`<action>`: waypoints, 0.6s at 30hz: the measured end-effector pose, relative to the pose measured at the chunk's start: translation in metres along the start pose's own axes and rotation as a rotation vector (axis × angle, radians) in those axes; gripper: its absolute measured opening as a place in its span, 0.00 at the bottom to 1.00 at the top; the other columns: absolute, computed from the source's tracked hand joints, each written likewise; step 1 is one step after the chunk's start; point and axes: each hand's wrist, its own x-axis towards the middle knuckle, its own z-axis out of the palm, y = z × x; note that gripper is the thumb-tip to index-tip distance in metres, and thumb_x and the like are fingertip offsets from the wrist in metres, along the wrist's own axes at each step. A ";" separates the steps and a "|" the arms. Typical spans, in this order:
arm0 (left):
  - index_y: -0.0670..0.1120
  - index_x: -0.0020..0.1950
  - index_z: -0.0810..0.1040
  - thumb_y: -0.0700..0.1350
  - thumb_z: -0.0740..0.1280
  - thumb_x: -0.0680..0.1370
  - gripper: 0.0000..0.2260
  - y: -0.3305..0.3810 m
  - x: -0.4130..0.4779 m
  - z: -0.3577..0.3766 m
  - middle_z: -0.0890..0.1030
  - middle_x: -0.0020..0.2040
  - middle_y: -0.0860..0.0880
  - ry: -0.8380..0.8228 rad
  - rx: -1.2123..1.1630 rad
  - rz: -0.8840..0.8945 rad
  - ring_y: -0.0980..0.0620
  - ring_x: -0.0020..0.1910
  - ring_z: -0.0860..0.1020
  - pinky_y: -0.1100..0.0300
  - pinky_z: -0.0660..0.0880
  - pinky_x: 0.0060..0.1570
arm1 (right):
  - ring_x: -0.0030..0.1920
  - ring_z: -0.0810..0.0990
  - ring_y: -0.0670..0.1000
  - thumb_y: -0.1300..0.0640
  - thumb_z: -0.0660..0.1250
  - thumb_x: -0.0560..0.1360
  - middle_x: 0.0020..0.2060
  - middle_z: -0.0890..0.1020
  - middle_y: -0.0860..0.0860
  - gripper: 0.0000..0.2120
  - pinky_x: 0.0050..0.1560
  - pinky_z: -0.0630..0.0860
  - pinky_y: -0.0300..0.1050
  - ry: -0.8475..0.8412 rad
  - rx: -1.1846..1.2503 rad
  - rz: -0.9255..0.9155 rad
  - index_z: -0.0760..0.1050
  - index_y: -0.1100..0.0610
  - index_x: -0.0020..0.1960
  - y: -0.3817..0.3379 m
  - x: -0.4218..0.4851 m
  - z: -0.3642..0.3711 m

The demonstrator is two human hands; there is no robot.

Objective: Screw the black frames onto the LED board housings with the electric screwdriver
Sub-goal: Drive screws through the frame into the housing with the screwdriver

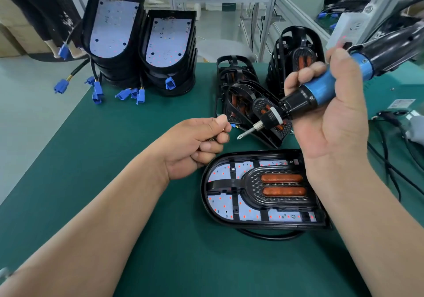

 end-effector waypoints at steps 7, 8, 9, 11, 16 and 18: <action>0.44 0.50 0.84 0.44 0.69 0.79 0.05 0.000 0.000 -0.002 0.77 0.40 0.50 -0.041 -0.059 0.010 0.61 0.29 0.63 0.72 0.58 0.21 | 0.39 0.78 0.51 0.60 0.69 0.83 0.40 0.77 0.52 0.07 0.55 0.79 0.51 -0.007 -0.008 -0.036 0.73 0.57 0.59 0.002 -0.002 0.001; 0.42 0.52 0.83 0.42 0.69 0.79 0.05 0.000 -0.001 -0.002 0.77 0.41 0.49 -0.045 -0.062 0.010 0.61 0.29 0.64 0.72 0.58 0.21 | 0.39 0.78 0.51 0.60 0.69 0.83 0.40 0.77 0.52 0.08 0.56 0.79 0.51 -0.003 -0.006 -0.040 0.73 0.57 0.60 0.002 -0.002 0.000; 0.41 0.54 0.83 0.40 0.69 0.79 0.07 0.000 -0.001 -0.002 0.78 0.41 0.49 -0.050 -0.061 0.008 0.61 0.29 0.64 0.72 0.59 0.21 | 0.39 0.78 0.51 0.60 0.69 0.83 0.40 0.77 0.52 0.08 0.56 0.79 0.51 -0.002 -0.005 -0.043 0.73 0.57 0.60 0.001 -0.002 0.000; 0.39 0.56 0.83 0.38 0.69 0.78 0.08 0.000 -0.001 -0.003 0.79 0.42 0.48 -0.063 -0.051 0.005 0.61 0.29 0.65 0.73 0.59 0.20 | 0.40 0.78 0.51 0.61 0.69 0.83 0.41 0.77 0.52 0.06 0.56 0.78 0.51 -0.009 0.000 -0.046 0.73 0.57 0.58 0.001 -0.002 -0.001; 0.41 0.51 0.86 0.37 0.70 0.76 0.06 0.001 -0.001 -0.004 0.80 0.43 0.46 -0.075 -0.031 0.005 0.61 0.29 0.65 0.73 0.60 0.20 | 0.40 0.77 0.52 0.61 0.68 0.83 0.41 0.76 0.52 0.06 0.56 0.78 0.51 -0.016 -0.009 -0.055 0.72 0.56 0.58 0.003 -0.002 0.000; 0.40 0.52 0.86 0.36 0.71 0.76 0.06 0.001 -0.001 -0.004 0.81 0.44 0.46 -0.075 -0.027 0.003 0.61 0.29 0.65 0.73 0.60 0.20 | 0.41 0.77 0.52 0.61 0.68 0.83 0.41 0.76 0.52 0.07 0.57 0.78 0.51 -0.017 -0.013 -0.053 0.72 0.56 0.59 0.003 -0.002 -0.001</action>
